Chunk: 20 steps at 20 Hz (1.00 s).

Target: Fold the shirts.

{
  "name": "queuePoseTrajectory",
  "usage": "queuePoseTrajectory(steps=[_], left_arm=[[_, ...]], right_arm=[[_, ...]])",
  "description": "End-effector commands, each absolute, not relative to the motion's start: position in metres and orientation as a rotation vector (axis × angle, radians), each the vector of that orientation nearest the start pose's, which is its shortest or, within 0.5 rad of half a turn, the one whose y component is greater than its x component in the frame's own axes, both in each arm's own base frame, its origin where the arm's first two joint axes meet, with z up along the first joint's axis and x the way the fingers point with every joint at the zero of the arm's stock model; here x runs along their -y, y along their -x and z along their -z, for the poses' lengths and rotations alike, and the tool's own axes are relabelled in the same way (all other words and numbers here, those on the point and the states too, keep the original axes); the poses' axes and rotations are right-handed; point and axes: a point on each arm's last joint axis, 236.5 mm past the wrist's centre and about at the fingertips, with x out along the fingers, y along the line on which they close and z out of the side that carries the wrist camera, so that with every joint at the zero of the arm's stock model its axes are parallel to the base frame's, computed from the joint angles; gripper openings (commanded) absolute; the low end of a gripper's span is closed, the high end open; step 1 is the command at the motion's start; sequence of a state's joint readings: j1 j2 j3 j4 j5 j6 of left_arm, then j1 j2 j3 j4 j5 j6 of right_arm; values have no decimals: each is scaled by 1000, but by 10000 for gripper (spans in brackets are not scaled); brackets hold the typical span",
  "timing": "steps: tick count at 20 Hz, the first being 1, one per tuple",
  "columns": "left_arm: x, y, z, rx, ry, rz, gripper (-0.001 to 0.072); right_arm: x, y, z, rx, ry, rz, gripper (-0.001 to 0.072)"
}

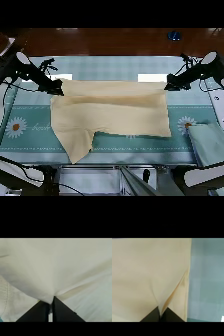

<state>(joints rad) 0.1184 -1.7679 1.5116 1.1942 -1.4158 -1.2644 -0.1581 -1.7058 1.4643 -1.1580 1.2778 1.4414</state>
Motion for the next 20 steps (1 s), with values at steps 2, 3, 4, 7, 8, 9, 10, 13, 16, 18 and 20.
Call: queuePoseTrajectory(steps=[2, 3, 4, 7, 8, 9, 10, 13, 16, 18, 20], left_arm=[[31, -413, 73, -1598, 228, 333, 381], [32, -411, 72, -1610, 238, 325, 511], [32, -409, 72, -1618, 246, 321, 511], [33, -400, 57, -1615, 226, 355, 510], [32, -395, 50, -1597, 217, 363, 510], [29, -388, 45, -1572, 230, 358, 510], [26, -378, 42, -1544, 254, 351, 510], [13, -312, 58, -1515, 415, 273, 510], [3, -251, 78, -1447, 605, 124, 510], [3, -243, 74, -1312, 789, 58, 509], [6, -225, 85, -1322, 873, 16, 509]], right_arm=[[-22, -438, 69, -1476, -449, -157, 404], [-23, -439, 69, -1477, -458, -159, 415], [-24, -438, 67, -1479, -467, -154, 415], [-4, -417, 54, -1529, -401, -119, 415], [10, -403, 48, -1558, -363, -88, 415], [23, -389, 43, -1563, -344, -53, 414], [31, -376, 39, -1537, -354, -23, 415], [33, -333, 40, -1400, -444, 31, 414], [15, -279, 59, -1310, -582, 66, 414], [-10, -251, 66, -1302, -654, 20, 414], [-33, -239, 65, -1285, -719, -39, 414]])
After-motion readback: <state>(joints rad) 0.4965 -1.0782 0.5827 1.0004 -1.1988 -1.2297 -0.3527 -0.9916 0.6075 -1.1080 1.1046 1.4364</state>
